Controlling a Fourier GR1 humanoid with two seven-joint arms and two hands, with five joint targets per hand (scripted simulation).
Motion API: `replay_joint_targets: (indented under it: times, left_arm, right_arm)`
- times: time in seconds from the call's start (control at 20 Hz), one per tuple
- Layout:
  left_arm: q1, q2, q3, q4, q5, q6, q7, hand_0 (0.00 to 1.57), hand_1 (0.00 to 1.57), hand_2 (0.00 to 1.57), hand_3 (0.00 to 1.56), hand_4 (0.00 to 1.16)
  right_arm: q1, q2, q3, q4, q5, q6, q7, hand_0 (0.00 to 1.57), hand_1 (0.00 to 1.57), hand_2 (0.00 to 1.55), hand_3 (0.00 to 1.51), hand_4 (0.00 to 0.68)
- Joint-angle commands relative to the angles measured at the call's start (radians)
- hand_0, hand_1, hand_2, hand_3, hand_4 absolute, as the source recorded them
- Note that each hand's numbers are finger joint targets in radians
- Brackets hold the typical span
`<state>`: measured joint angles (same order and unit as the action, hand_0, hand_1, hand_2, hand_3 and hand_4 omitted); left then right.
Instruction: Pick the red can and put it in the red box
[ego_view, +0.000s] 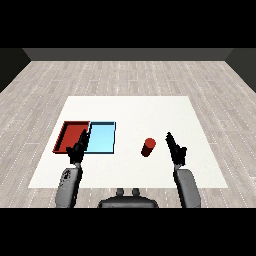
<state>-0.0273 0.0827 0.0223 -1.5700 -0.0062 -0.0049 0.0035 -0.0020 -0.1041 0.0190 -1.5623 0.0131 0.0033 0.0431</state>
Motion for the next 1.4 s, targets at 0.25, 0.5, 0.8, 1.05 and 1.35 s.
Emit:
replay_joint_targets:
  times: [0.25,0.5,0.8,1.05,1.35]
  left_arm:
    - [0.102,-0.03,-0.027,-0.079,-0.057,0.044,0.008,0.0,0.0,0.0,0.0,0.0]
    - [0.097,-0.018,0.057,-0.095,0.044,-0.033,-0.352,0.0,0.0,0.0,0.0,0.0]
    - [0.052,-0.068,0.014,-0.071,0.019,0.001,-0.344,0.0,0.0,0.0,0.0,0.0]
    - [0.046,-0.055,0.036,-0.06,0.028,-0.003,-0.375,0.0,0.0,0.0,0.0,0.0]
    - [0.005,-0.039,0.066,0.042,0.05,-0.025,-0.428,0.0,0.0,0.0,0.0,0.0]
  right_arm:
    - [0.143,0.002,-0.017,-0.136,-0.005,0.035,-0.041,0.0,0.0,0.0,0.0,0.0]
    - [0.048,-0.024,-0.115,-0.072,-0.195,0.186,-0.265,0.0,0.0,0.0,0.0,0.0]
    - [0.175,0.002,-0.082,-0.06,-0.14,0.223,-0.408,0.0,0.0,0.0,0.0,0.0]
    - [0.133,0.022,-0.083,-0.139,-0.135,0.172,-0.292,0.0,0.0,0.0,0.0,0.0]
    - [0.047,0.0,-0.146,0.003,-0.179,0.215,-0.336,0.0,0.0,0.0,0.0,0.0]
